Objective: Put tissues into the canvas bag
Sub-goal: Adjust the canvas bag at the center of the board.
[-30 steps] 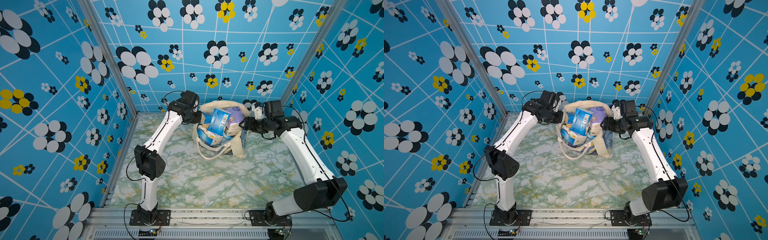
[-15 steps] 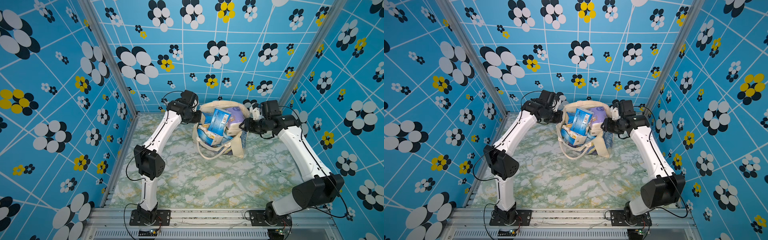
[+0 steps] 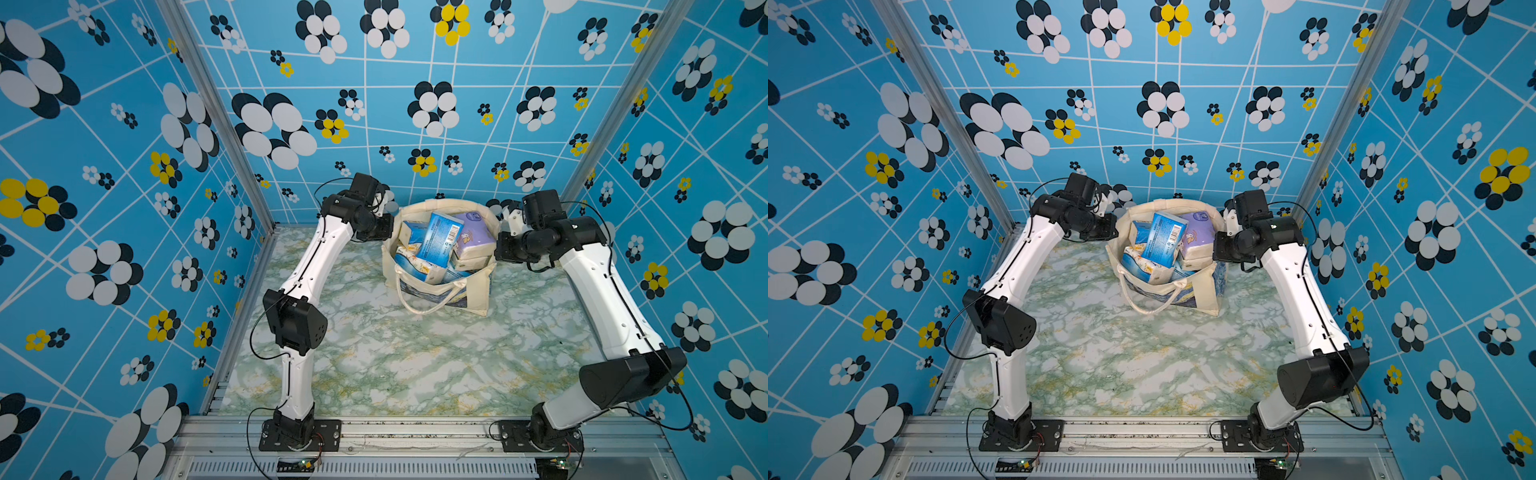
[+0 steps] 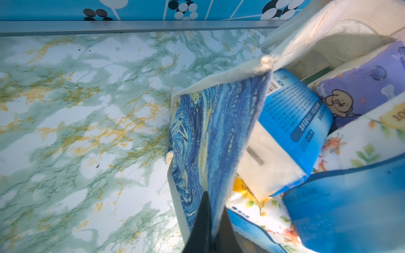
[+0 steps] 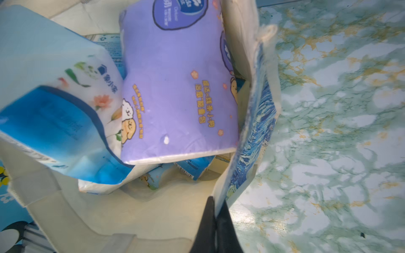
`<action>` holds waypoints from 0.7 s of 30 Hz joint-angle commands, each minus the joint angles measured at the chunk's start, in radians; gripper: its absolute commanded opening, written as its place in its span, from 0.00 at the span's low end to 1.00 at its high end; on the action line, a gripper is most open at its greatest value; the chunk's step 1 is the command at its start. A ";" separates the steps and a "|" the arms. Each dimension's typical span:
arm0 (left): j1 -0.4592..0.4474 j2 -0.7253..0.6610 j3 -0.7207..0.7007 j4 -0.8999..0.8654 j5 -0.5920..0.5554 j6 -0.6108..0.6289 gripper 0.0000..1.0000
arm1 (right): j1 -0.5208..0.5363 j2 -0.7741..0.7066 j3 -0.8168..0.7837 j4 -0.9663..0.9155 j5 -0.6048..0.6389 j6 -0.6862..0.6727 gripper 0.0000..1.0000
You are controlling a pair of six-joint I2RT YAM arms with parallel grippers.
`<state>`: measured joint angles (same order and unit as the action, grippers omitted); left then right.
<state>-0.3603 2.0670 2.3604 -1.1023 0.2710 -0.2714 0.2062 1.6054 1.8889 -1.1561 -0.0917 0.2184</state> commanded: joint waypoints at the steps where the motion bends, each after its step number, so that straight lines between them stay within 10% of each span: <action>1: 0.024 -0.057 0.217 -0.096 -0.080 0.035 0.00 | -0.004 -0.011 0.178 -0.071 0.150 -0.067 0.00; 7: 0.092 -0.212 0.069 -0.142 -0.165 0.033 0.00 | -0.014 0.044 0.327 -0.118 0.221 -0.093 0.00; 14: 0.123 -0.406 -0.424 0.149 -0.065 -0.035 0.00 | -0.014 0.061 0.211 0.016 0.103 -0.045 0.00; 21: 0.120 -0.427 -0.616 0.301 -0.028 -0.081 0.00 | -0.014 0.039 0.016 0.167 0.005 0.010 0.00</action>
<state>-0.2668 1.6764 1.7691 -0.9428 0.2642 -0.3336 0.2150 1.6802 1.9278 -1.1275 -0.0925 0.2008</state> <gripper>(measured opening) 0.054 0.050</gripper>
